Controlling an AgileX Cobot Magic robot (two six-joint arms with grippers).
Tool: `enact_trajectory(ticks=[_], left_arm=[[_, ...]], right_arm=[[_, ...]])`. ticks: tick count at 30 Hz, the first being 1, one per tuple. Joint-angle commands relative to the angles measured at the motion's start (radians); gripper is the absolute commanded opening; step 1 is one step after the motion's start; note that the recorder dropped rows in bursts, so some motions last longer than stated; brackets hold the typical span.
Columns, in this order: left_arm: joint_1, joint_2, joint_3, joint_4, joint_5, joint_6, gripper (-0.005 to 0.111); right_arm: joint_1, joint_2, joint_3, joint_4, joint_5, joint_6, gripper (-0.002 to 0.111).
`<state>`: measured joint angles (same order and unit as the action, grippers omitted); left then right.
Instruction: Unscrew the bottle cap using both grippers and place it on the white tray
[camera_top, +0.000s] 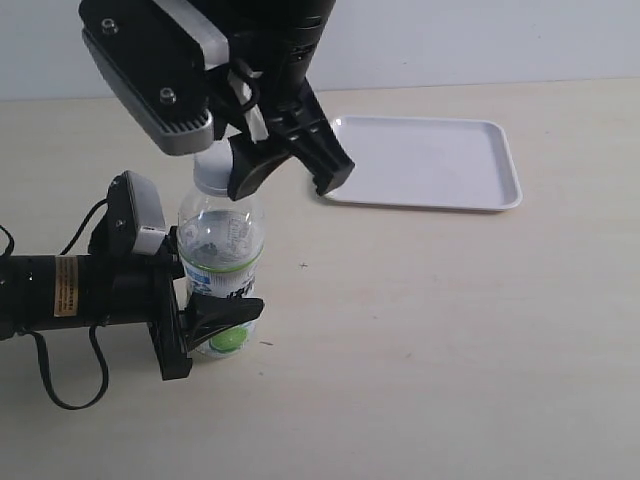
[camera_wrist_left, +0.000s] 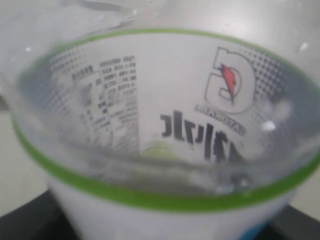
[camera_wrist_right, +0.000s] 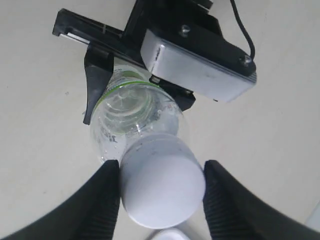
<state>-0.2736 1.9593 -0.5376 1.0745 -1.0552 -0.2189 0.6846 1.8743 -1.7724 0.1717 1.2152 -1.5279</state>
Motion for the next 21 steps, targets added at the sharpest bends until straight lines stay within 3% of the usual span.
enact_trajectory(ticks=[1, 8, 21], left_arm=[[-0.008, -0.007, 0.000, -0.004, -0.022, -0.023, 0.000], [-0.008, -0.007, 0.000, -0.004, -0.022, -0.023, 0.000], [-0.008, -0.007, 0.000, -0.004, -0.024, -0.023, 0.000]], right_arm=[[0.002, -0.005, 0.000, -0.007, -0.005, -0.128, 0.000], [0.002, -0.005, 0.000, -0.007, -0.005, -0.182, 0.000], [0.002, -0.005, 0.000, 0.006, -0.005, -0.581, 0.000]])
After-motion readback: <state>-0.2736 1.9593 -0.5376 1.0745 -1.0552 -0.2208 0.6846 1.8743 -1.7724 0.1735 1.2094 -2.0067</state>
